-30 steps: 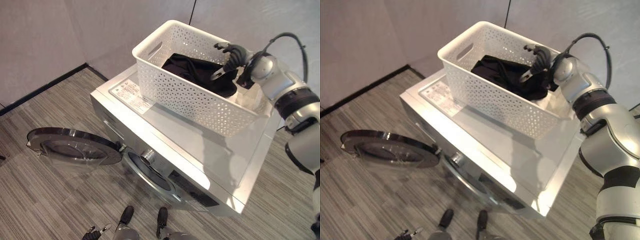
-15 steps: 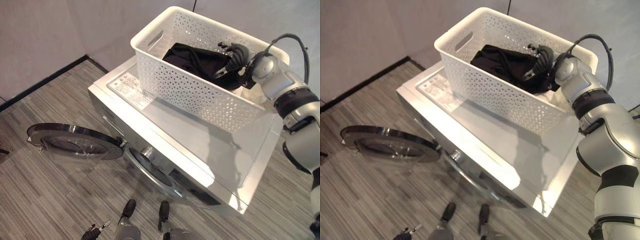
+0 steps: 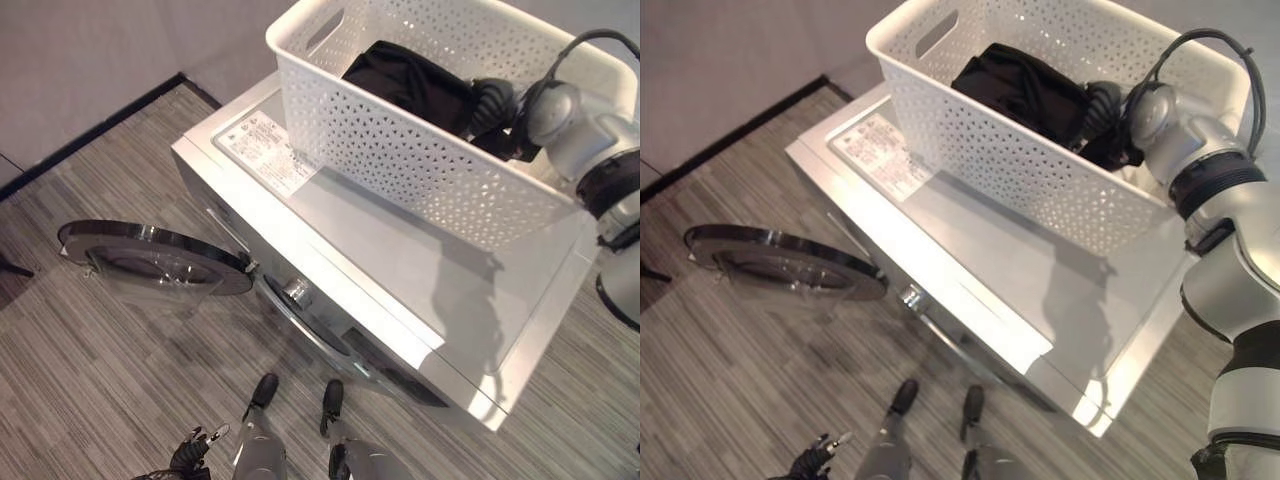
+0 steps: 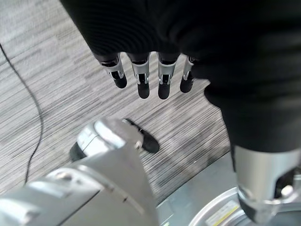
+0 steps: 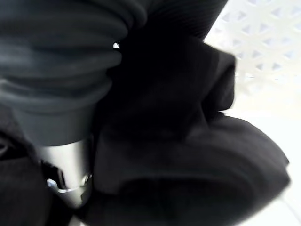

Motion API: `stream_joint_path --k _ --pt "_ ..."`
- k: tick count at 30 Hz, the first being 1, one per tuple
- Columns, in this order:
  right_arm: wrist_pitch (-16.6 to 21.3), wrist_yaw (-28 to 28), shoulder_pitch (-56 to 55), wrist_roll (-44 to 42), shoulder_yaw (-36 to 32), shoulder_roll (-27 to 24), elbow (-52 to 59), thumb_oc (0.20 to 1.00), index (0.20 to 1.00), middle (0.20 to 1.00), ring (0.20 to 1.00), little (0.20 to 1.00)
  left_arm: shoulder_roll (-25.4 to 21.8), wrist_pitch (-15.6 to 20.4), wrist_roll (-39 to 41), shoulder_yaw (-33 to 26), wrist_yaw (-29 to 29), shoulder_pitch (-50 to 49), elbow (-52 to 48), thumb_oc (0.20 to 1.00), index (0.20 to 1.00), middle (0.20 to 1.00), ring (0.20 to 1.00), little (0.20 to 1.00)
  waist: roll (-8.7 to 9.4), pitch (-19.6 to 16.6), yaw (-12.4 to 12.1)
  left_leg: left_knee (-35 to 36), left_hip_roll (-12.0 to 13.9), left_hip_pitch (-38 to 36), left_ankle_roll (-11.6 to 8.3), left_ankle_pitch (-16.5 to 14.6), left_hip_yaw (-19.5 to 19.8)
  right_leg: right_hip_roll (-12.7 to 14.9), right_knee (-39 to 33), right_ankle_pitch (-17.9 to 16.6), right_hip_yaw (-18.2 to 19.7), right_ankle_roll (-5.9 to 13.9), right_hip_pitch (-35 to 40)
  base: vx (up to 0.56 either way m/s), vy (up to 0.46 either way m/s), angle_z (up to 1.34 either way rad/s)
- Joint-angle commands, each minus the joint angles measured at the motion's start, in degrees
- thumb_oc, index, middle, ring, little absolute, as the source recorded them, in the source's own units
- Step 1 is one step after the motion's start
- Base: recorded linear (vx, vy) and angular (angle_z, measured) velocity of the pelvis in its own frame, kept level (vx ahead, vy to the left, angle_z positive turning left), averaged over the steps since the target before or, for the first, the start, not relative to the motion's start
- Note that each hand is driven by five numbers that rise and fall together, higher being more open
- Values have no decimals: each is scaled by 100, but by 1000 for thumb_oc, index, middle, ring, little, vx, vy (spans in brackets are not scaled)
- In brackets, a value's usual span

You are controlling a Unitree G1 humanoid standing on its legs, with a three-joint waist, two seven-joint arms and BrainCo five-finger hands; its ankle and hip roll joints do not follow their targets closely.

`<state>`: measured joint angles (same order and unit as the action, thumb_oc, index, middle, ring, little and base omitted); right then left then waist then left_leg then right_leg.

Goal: Grab the laundry basket,head to the washer,open it,put in the laundry and shut it.

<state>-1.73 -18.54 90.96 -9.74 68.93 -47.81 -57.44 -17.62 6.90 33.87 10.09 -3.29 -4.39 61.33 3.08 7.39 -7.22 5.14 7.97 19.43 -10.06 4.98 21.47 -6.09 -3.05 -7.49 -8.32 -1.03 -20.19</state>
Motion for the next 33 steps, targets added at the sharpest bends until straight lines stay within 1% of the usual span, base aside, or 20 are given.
stream_joint_path --k 1,3,4,5,6,8,10,11,12,14,15,16,17,21,25,26,28,29,31,33 --pt "-120 -426 88 -54 320 -133 216 1000 1000 1000 1000 1000 -304 12 193 -59 -89 397 77 1000 1000 1000 1000 1000 330 564 -131 -14 5 -1082 409 -39 -397 592 544 785 365 503 -142 -4 -12 3" --pt "-164 -610 90 -174 483 -179 432 1000 1000 1000 1000 1000 -310 13 224 -97 -93 418 72 1000 1000 1000 1000 1000 333 573 -143 -14 21 -1090 399 -21 -396 583 575 802 353 500 -148 0 0 0" --pt "-205 -735 117 -269 598 -236 659 871 871 871 871 871 -307 12 246 -118 -91 420 95 1000 1000 1000 1000 1000 339 571 -138 -14 29 -1103 396 -9 -395 579 589 812 346 498 -145 0 0 0" --pt "-239 -816 131 -383 690 -282 836 501 501 501 501 501 -299 8 241 -126 -88 436 113 1000 1000 1000 1000 1000 344 566 -137 -14 39 -1119 392 -3 -392 572 605 827 342 498 -137 0 0 0" --pt "-269 -897 160 -512 761 -337 999 200 200 200 200 200 -294 10 231 -125 -86 428 130 1000 1000 1000 1000 1000 343 562 -129 -14 46 -1138 388 6 -395 568 626 839 333 498 -131 0 0 0" --pt "-286 -1020 193 -713 910 -418 1252 200 200 200 200 200 -278 -4 205 -121 -104 441 142 1000 1000 1000 1000 1000 350 544 -113 -14 58 -1171 384 1 -405 566 654 860 316 501 -114 15 7 -3" --pt "-272 -1027 214 -824 936 -448 1349 200 200 200 200 200 -266 -3 198 -110 -111 443 137 1000 1000 1000 1000 1000 359 535 -106 -14 63 -1192 382 -4 -408 566 664 872 313 501 -100 0 0 0" --pt "-178 -908 225 -989 891 -463 1433 200 200 200 200 200 -233 9 179 -80 -117 458 116 1000 1000 1000 1000 1000 365 521 -98 -14 67 -1230 380 -14 -411 568 678 889 308 500 -74 0 0 0" --pt "-178 -907 225 -990 891 -464 1434 200 200 200 200 200 -233 9 179 -79 -117 458 116 1000 1000 1000 1000 1000 364 524 -100 -14 68 -1233 380 -15 -411 568 678 889 309 500 -71 0 0 0" --pt "17 -634 310 -1149 731 -418 1427 200 200 200 200 200 -190 31 138 -51 -73 513 135 1000 1000 1000 1000 1000 384 491 -71 -14 70 -1283 378 -47 -428 580 674 896 307 512 -19 0 0 0" --pt "17 -634 310 -1149 731 -418 1427 200 200 200 200 200 -190 31 138 -51 -73 513 135 1000 1000 1000 1000 1000 384 492 -71 -14 70 -1284 378 -47 -428 580 674 896 307 512 -18 0 0 0" --pt "115 -476 361 -1216 642 -393 1407 200 200 200 200 200 -176 40 133 -61 -61 522 166 1000 1000 1000 1000 1000 397 475 -63 -14 71 -1303 378 -60 -443 584 673 895 311 516 -2 0 0 0" --pt "272 -249 451 -1363 426 -345 1314 200 200 200 200 200 -168 50 90 -83 -32 546 251 1000 1000 1000 1000 1000 418 436 -61 -14 68 -1329 378 -84 -457 589 669 902 307 522 24 -2 40 0" --pt "636 289 593 -2056 -330 -364 1110 200 200 200 200 200 -193 98 -33 -182 34 531 490 1000 1000 1000 1000 1000 457 315 -56 -14 71 -1446 392 -196 -512 589 635 904 355 540 147 14 27 0" --pt "985 901 537 -3036 -1628 -448 364 200 200 200 200 200 -222 156 -108 -294 128 533 713 1000 1000 1000 1000 1000 470 142 -54 -14 42 -1602 432 -345 -550 611 603 905 414 576 324 45 46 -1" --pt "987 900 533 -3036 -1637 -450 363 200 200 200 200 200 -229 156 -108 -294 127 535 714 1000 1000 1000 1000 1000 489 128 -40 -14 21 -1571 436 -322 -538 633 591 887 409 583 305 41 47 -1" --pt "1156 1151 546 -3483 -2276 -664 12 200 200 200 200 200 -227 167 -147 -363 184 514 839 1000 1000 1000 1000 1000 480 17 -12 -14 -1 -1681 464 -414 -555 635 572 901 434 596 433 84 65 0" --pt "1285 1413 678 -3796 -2695 -829 -176 200 200 200 200 200 -256 162 -176 -407 227 481 933 1000 1000 1000 1000 1000 465 -101 24 -14 2 -1794 480 -533 -575 626 556 916 445 611 547 82 91 0" --pt "1488 1694 861 -4095 -3053 -1026 -388 200 200 200 200 200 -271 164 -245 -464 280 417 1047 1000 1000 1000 1000 1000 467 -286 82 -14 -66 -1866 508 -592 -564 689 499 881 450 648 654 80 91 -2" --pt "1532 1762 927 -4137 -3112 -1087 -492 200 200 200 200 200 -288 155 -273 -506 276 380 1077 1000 1000 1000 1000 1000 461 -334 86 -14 -79 -1922 521 -630 -565 697 477 876 458 656 716 55 56 -3"
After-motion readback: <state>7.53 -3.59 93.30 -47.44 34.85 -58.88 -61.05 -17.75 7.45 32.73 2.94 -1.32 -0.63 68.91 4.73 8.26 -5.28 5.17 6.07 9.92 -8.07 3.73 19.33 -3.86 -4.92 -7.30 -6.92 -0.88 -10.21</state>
